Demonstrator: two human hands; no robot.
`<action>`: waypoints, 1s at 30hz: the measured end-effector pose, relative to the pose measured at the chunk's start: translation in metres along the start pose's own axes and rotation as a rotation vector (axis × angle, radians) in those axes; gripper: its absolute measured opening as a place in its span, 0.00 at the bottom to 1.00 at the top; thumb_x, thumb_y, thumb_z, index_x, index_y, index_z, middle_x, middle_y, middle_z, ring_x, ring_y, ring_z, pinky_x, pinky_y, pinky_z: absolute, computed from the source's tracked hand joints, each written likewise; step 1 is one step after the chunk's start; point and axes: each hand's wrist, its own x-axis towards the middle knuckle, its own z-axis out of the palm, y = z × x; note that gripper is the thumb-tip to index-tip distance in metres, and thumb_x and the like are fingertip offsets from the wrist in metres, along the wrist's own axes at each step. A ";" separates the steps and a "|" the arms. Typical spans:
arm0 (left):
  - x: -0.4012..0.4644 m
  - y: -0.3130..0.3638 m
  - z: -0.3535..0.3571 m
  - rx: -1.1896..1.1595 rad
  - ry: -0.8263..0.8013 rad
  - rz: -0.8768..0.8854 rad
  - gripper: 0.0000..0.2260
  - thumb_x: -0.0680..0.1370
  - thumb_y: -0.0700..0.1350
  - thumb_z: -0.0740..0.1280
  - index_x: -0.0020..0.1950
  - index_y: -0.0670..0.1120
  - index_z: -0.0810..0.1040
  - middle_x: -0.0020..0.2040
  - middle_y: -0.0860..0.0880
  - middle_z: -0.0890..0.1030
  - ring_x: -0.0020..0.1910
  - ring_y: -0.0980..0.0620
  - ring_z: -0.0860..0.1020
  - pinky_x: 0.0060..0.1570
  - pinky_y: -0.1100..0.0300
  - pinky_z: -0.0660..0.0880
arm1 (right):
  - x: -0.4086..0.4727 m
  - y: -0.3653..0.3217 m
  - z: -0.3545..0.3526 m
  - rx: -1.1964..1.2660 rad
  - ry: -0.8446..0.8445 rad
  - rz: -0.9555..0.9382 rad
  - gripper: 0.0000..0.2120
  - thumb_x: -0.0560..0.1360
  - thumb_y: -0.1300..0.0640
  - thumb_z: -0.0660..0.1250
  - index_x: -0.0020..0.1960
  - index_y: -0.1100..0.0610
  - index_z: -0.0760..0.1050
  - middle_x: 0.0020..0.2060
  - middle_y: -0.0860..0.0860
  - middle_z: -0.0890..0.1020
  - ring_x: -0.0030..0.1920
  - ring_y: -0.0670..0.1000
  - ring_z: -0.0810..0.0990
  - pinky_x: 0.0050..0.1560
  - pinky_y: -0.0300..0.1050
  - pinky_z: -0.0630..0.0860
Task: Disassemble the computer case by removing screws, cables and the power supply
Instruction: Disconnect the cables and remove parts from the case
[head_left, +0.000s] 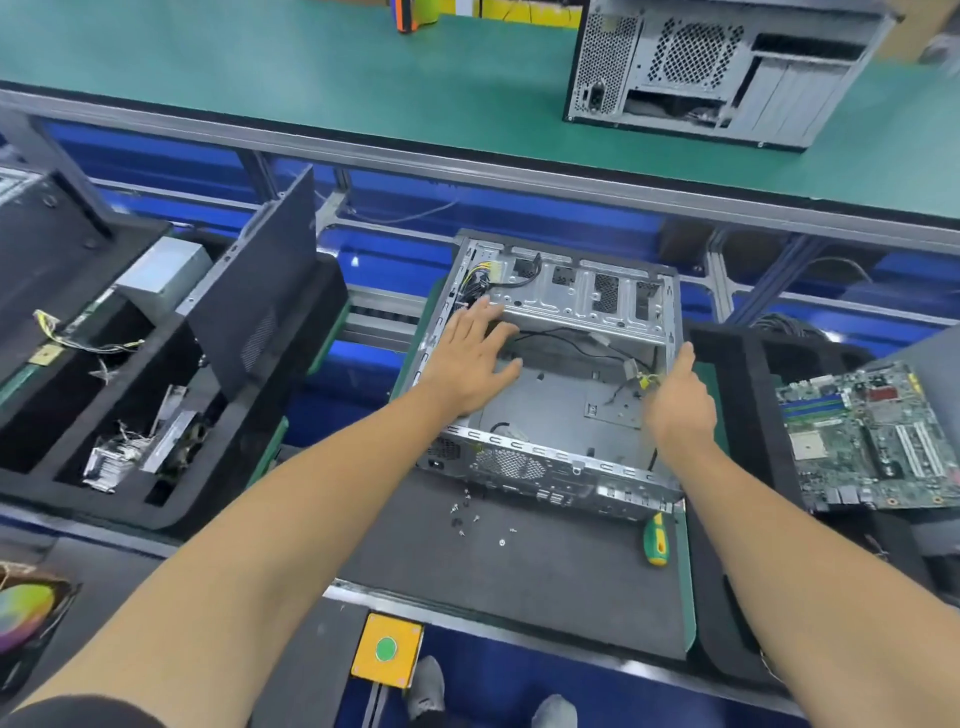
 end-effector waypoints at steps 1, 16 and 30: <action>0.001 0.000 0.001 -0.006 0.000 -0.015 0.24 0.83 0.61 0.56 0.75 0.52 0.67 0.81 0.47 0.57 0.83 0.48 0.45 0.80 0.50 0.36 | 0.000 0.000 0.000 0.001 -0.003 0.002 0.41 0.79 0.68 0.62 0.83 0.57 0.40 0.61 0.64 0.77 0.56 0.65 0.78 0.45 0.52 0.69; 0.002 -0.001 -0.006 0.046 -0.084 0.109 0.25 0.83 0.60 0.56 0.80 0.56 0.61 0.84 0.48 0.49 0.83 0.49 0.38 0.80 0.48 0.35 | 0.004 0.000 0.004 -0.086 0.004 -0.002 0.43 0.78 0.70 0.62 0.82 0.59 0.39 0.60 0.63 0.78 0.52 0.62 0.81 0.41 0.50 0.71; 0.022 0.004 -0.009 0.029 -0.008 -0.027 0.26 0.84 0.60 0.55 0.79 0.50 0.61 0.83 0.47 0.52 0.83 0.50 0.40 0.79 0.52 0.31 | -0.001 -0.001 0.002 -0.064 0.008 -0.009 0.43 0.78 0.68 0.64 0.82 0.59 0.39 0.65 0.63 0.75 0.54 0.64 0.81 0.42 0.50 0.71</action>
